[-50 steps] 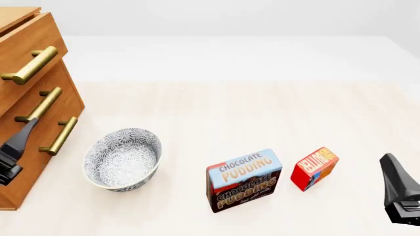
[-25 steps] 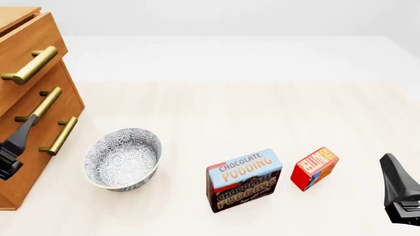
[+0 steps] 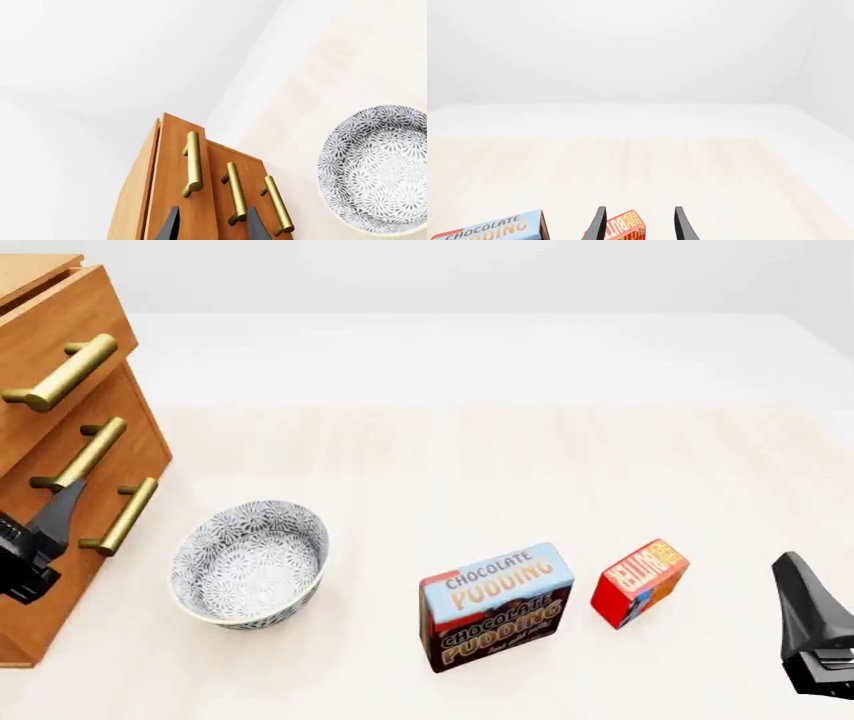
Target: Put the butter at the back in the top drawer of the cabinet and close it.
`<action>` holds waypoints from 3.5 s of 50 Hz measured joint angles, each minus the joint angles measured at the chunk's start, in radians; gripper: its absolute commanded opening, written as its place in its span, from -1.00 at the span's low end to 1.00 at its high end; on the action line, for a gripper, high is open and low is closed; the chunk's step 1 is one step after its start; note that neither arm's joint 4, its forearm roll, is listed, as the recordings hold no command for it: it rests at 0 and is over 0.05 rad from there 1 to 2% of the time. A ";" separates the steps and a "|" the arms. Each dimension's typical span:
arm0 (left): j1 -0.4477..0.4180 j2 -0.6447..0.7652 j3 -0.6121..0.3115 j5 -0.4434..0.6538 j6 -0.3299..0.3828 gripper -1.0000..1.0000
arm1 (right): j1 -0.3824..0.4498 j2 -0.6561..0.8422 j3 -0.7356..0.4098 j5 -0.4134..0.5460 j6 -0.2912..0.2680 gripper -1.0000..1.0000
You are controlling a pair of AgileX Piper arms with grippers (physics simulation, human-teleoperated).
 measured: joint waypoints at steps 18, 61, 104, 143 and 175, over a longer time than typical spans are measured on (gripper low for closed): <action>0.034 0.050 0.033 -0.082 0.078 1.00 | 0.000 0.000 0.000 0.000 0.000 1.00; 0.060 0.144 0.036 -0.203 0.171 1.00 | 0.000 0.000 0.000 0.000 0.000 1.00; 0.062 0.208 -0.024 -0.202 0.158 1.00 | 0.000 0.000 0.000 0.000 0.000 1.00; 0.103 0.331 -0.052 -0.285 0.151 1.00 | 0.000 0.000 0.000 0.000 0.000 1.00; 0.139 0.419 -0.045 -0.382 0.178 1.00 | 0.000 0.000 0.000 0.000 0.000 1.00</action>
